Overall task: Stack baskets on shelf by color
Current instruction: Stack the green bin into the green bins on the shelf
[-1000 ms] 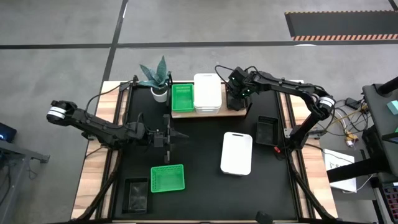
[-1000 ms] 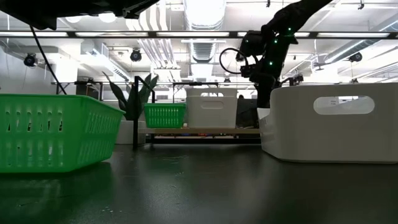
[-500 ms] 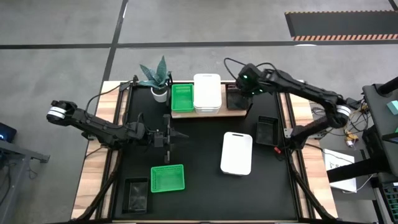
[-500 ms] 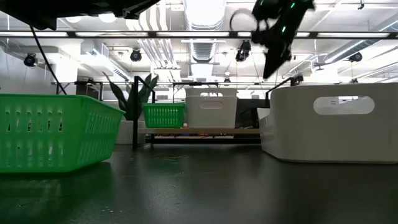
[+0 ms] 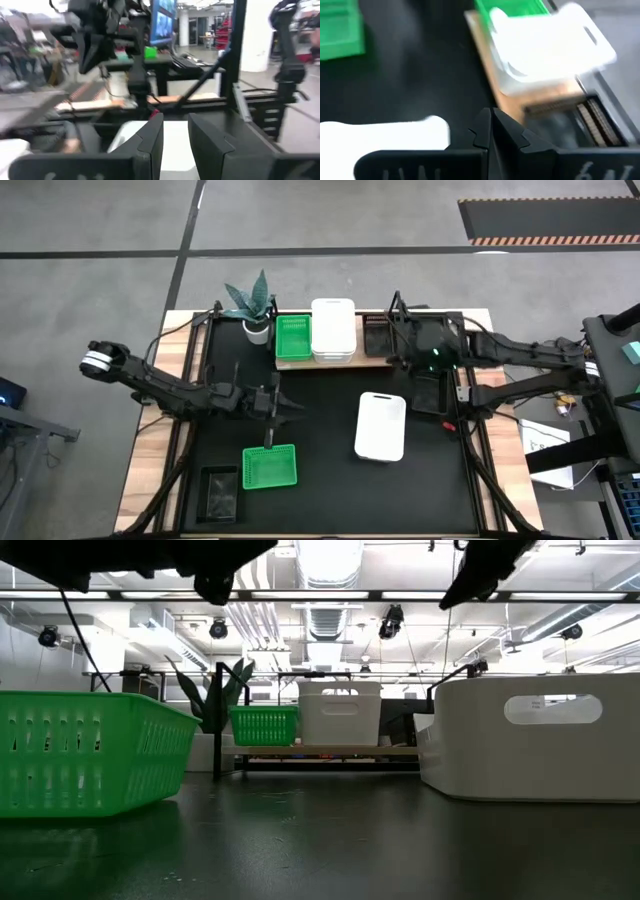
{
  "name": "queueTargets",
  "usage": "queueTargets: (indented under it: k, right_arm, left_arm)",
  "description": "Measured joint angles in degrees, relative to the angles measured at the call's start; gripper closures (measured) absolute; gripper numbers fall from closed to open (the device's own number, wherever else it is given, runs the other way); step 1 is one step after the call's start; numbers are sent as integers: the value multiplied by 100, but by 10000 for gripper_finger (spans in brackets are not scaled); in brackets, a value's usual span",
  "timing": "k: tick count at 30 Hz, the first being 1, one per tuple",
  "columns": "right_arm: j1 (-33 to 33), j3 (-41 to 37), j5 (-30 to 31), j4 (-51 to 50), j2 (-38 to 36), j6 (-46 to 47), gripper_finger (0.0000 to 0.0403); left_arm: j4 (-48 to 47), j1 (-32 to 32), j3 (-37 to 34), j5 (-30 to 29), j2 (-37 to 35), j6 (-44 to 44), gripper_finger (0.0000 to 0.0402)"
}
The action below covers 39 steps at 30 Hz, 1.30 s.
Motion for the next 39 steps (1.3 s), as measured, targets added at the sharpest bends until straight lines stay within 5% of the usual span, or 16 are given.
queueTargets:
  k: [10, 15, 21, 29, 39]
  right_arm:
    - [725, -1906, 0, 2481, -974, -812, 394]
    - [811, -2428, -42, 3250, -1226, -1252, 394]
    - [811, -2509, -45, 3362, -1335, -1452, 394]
    - [811, -2556, -150, 3303, -1351, -1771, 394]
    - [811, -2687, -772, 3278, -1348, -1746, 394]
  left_arm:
    - [-631, -751, 619, -720, 591, -1198, 327]
    - [-2687, -1216, 1358, -1419, 821, -2367, 327]
    - [-5832, -1716, 2983, -1384, 1505, -4167, 327]
    - [-9401, -2201, 5088, 29, 2702, -4377, 327]
    - [-11436, -2342, 5295, 1886, 3059, -3593, 297]
